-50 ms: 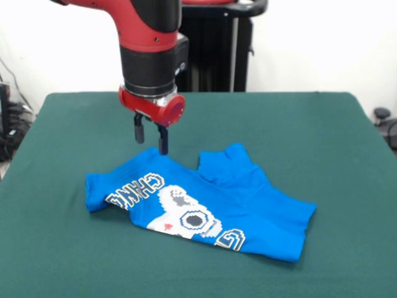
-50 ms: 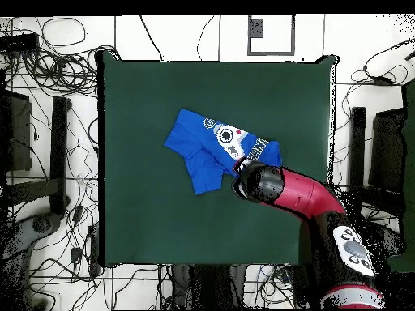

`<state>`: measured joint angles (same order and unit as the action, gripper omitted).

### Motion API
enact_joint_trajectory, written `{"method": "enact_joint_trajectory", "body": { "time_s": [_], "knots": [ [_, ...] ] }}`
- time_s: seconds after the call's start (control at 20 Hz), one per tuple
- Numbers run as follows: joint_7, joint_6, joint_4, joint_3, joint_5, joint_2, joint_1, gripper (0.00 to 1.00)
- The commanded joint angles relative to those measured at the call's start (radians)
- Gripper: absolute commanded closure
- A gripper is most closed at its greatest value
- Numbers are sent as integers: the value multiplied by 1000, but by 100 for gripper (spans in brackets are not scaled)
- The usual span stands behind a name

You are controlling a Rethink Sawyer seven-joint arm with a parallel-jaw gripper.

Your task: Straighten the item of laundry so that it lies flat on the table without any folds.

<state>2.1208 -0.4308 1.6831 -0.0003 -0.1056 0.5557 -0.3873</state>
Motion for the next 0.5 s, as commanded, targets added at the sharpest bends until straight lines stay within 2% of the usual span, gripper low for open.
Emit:
{"method": "enact_joint_trajectory", "body": {
  "time_s": [0.05, 0.5],
  "knots": [
    [134, 53, -32, 37, 36, -50, 21, 0],
    [119, 75, -23, 39, 22, -57, 13, 0]
  ]
}}
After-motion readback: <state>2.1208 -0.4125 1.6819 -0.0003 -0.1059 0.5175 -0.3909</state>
